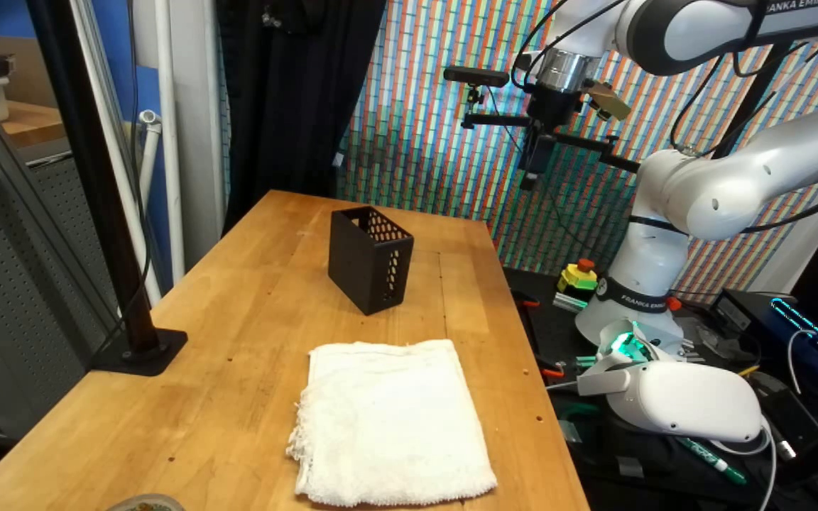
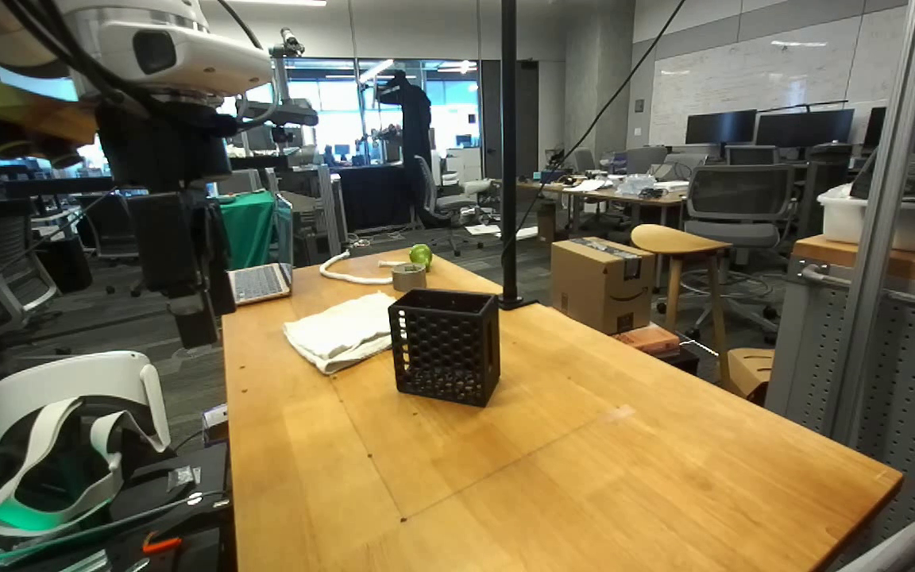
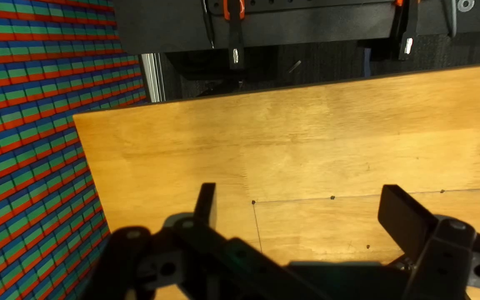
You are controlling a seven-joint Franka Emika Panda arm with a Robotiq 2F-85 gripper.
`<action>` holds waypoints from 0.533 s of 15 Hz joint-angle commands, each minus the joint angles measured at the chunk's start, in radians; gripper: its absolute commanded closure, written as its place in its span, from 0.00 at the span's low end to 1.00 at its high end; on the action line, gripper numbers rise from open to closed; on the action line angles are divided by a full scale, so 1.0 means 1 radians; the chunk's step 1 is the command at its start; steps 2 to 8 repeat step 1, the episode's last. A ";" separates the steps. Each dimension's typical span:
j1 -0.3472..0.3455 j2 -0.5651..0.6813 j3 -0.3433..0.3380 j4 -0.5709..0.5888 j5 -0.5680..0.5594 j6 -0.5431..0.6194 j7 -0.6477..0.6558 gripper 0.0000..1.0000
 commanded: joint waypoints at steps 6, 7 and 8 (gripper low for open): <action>0.007 0.001 -0.005 0.002 -0.005 -0.003 0.005 0.00; 0.007 0.001 -0.005 0.002 -0.005 -0.003 0.005 0.00; 0.007 0.001 -0.005 0.002 -0.005 -0.003 0.005 0.00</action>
